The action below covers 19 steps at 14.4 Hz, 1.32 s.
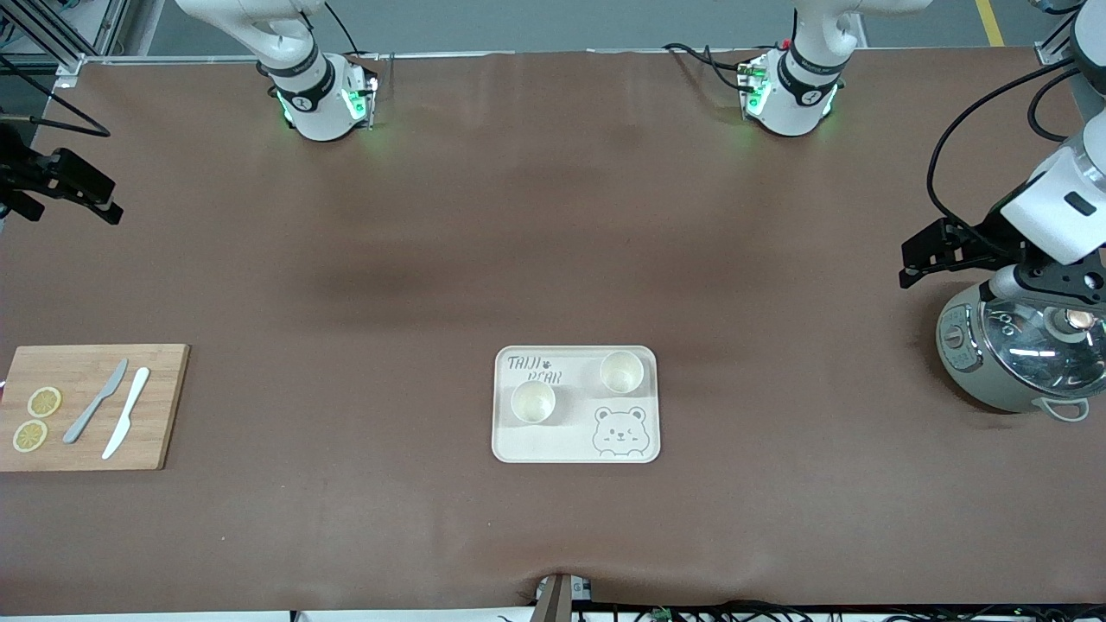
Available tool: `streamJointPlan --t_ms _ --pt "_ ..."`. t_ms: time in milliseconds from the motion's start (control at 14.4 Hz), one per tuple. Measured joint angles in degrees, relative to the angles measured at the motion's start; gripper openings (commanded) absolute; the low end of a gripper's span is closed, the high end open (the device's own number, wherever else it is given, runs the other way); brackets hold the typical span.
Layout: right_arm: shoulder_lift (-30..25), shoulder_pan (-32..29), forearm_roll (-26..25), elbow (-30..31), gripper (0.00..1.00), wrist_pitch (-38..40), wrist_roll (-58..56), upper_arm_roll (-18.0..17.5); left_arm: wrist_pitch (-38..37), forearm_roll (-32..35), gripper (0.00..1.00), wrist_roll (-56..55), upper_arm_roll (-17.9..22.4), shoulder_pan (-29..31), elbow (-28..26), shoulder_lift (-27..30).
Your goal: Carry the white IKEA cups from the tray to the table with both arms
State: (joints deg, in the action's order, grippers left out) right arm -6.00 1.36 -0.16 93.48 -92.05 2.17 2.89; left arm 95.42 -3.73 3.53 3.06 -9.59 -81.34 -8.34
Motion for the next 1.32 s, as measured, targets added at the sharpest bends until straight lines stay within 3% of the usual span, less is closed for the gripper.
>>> streamJointPlan --t_ms 623,762,900,1315 --pt "0.4 0.0 0.0 -0.1 1.0 0.0 0.0 0.0 0.0 0.3 1.0 0.0 0.0 0.1 0.0 0.0" --pt "0.4 0.0 0.0 -0.2 1.0 0.0 0.0 0.0 0.0 3.8 1.0 0.1 0.0 -0.1 -0.1 -0.4" --pt "0.4 0.0 0.0 -0.5 1.0 0.0 0.0 0.1 0.0 6.5 1.0 0.1 -0.1 -0.3 -0.3 -1.8" --pt "1.1 0.0 0.0 -0.6 1.0 0.1 0.0 0.0 3.2 5.7 1.0 -0.8 -1.3 -1.3 -0.4 -9.7"
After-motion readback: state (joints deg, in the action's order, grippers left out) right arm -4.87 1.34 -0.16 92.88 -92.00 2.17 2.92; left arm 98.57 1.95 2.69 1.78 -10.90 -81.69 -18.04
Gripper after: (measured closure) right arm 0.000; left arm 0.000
